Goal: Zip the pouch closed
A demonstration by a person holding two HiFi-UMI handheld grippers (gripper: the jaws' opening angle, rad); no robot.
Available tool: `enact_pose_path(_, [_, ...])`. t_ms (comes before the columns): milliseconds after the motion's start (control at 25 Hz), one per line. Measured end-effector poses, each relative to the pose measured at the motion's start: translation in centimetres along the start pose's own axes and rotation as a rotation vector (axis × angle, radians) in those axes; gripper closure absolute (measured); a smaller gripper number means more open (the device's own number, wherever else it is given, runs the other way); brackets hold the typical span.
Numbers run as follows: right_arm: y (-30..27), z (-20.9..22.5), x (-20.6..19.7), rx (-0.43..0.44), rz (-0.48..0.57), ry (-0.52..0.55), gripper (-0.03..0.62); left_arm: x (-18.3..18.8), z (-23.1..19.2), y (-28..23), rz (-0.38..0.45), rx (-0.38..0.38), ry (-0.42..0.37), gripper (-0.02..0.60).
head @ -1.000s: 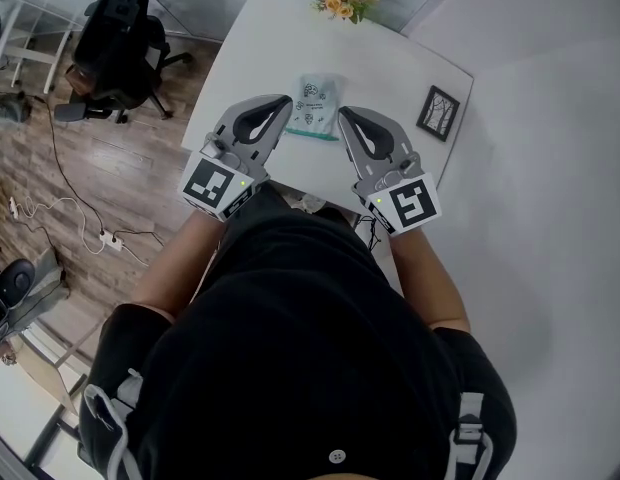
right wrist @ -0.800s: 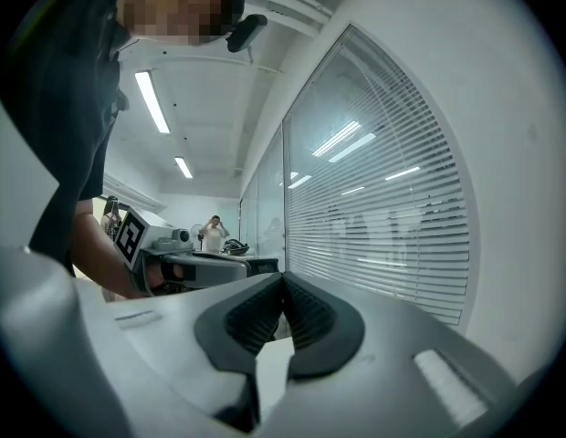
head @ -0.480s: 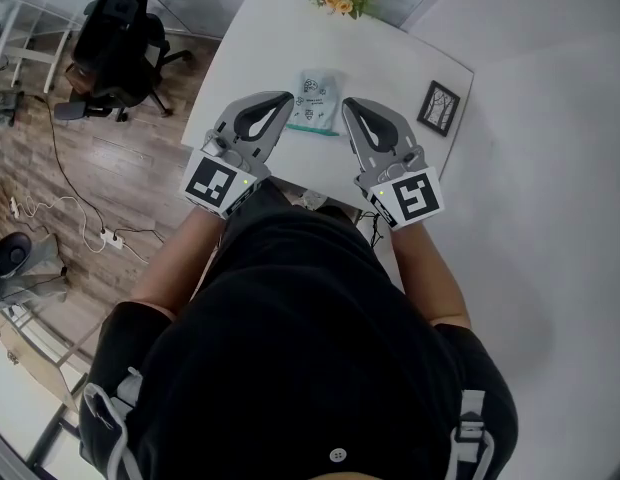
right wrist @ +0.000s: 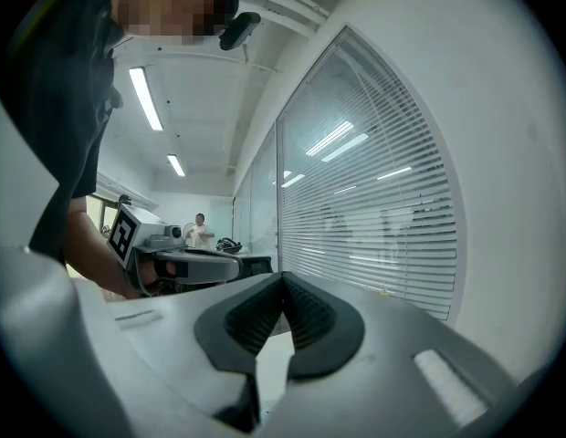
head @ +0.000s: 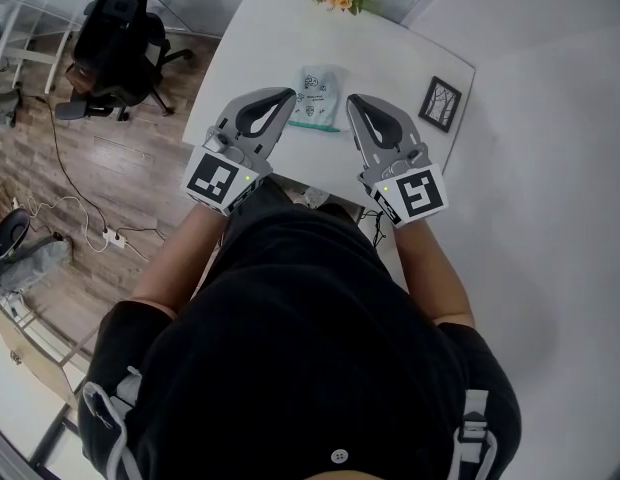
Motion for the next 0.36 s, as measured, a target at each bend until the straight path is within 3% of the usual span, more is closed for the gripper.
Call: enact_pose_path(360, [0.43, -0.01, 0.15, -0.008, 0.001, -0.005, 0.583, 0.15, 0.22, 0.15, -0.009, 0.003, 0.007, 0.574])
Point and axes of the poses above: the fingertips, and each gripper's own axes: y backward along the fingers, z to its right, x out of its top, the point moved 7 cm from there along y, backward along the fingers, and after that the axes turned 12 degrees about -y, right-handed, at the moved point
